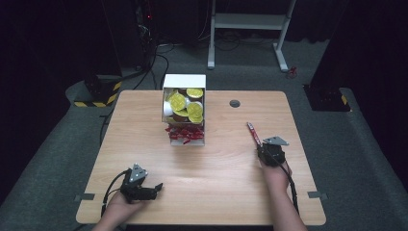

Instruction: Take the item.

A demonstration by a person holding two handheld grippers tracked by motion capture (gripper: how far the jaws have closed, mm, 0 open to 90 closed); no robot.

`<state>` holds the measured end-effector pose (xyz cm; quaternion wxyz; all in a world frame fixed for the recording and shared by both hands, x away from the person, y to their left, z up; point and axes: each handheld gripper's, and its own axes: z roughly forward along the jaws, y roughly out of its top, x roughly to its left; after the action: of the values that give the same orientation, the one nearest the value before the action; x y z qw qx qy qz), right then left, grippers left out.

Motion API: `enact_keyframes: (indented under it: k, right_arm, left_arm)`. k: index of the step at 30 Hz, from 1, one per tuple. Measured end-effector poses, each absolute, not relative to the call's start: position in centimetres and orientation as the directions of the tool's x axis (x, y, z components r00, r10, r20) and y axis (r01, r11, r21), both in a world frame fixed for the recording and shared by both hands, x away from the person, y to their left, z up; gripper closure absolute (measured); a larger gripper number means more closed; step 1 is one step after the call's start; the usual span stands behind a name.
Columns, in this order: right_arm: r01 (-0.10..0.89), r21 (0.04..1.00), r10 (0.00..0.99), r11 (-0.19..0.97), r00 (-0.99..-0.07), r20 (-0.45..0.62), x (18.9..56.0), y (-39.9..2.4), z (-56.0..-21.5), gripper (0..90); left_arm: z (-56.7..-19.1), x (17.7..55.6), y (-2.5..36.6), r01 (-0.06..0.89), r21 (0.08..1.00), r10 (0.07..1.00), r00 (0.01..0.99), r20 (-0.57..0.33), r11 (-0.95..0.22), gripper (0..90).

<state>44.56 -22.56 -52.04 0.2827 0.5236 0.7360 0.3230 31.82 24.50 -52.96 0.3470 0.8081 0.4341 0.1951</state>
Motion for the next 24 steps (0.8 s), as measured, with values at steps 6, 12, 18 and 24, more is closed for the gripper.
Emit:
enact_keyframes:
  k: [6, 12, 18, 24]
  right_arm:
    - [0.573, 0.787, 0.953, 0.227, -0.298, -0.057, 44.4, -22.7, -51.6, 68.0]
    - [0.565, 0.798, 0.955, 0.209, -0.294, -0.042, 44.2, -22.6, -51.0, 63.4]
    - [0.556, 0.806, 0.953, 0.205, -0.302, -0.034, 43.7, -22.4, -50.5, 56.3]
    - [0.543, 0.817, 0.948, 0.195, -0.317, -0.016, 43.0, -22.0, -49.5, 43.2]
  left_arm:
    - [-53.0, 31.8, 24.5, 0.566, 0.730, 0.837, 0.547, 0.014, -0.382, 11.4]
    - [-53.0, 31.8, 24.5, 0.566, 0.731, 0.837, 0.547, 0.014, -0.382, 11.5]
    - [-53.0, 31.8, 24.5, 0.566, 0.731, 0.837, 0.547, 0.014, -0.382, 11.6]
    - [-52.9, 31.8, 24.5, 0.567, 0.731, 0.837, 0.546, 0.012, -0.380, 12.0]
